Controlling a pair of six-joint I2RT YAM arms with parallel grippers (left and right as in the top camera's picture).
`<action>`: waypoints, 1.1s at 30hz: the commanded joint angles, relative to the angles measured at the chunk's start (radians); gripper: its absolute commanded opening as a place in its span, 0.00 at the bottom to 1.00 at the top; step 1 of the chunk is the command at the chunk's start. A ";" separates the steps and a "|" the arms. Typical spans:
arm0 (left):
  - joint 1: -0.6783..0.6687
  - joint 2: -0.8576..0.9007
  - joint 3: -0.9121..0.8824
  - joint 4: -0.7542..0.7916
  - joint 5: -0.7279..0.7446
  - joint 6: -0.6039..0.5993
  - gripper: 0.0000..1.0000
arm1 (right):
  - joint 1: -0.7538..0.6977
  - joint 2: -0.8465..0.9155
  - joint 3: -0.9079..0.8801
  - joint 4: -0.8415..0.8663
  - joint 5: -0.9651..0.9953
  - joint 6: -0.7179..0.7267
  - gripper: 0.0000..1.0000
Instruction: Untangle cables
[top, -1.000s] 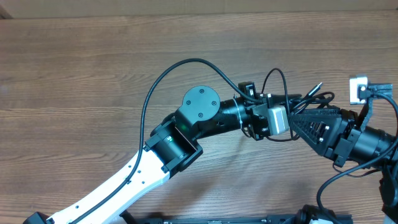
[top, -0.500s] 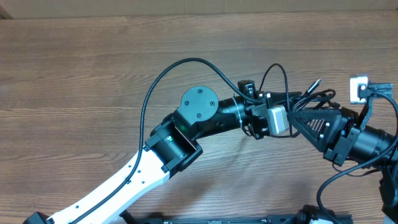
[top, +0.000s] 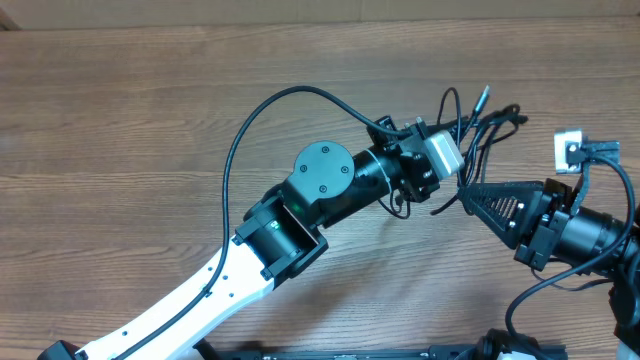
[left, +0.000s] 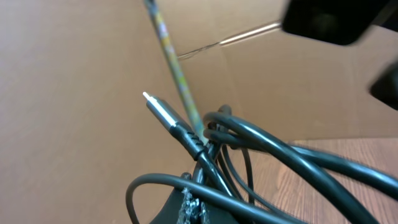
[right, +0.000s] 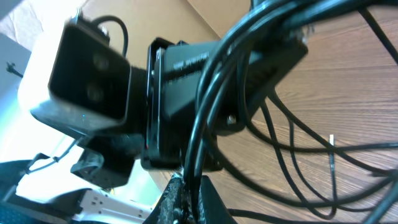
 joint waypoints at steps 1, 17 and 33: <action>0.004 -0.008 0.027 0.011 -0.228 -0.112 0.04 | -0.002 -0.008 0.005 -0.043 -0.016 -0.125 0.04; 0.004 -0.008 0.027 0.011 -0.196 -0.143 0.04 | -0.002 -0.008 0.005 -0.118 0.042 -0.174 0.48; 0.002 -0.008 0.027 0.006 0.028 -0.055 0.04 | -0.002 -0.008 0.005 0.243 -0.008 0.238 0.72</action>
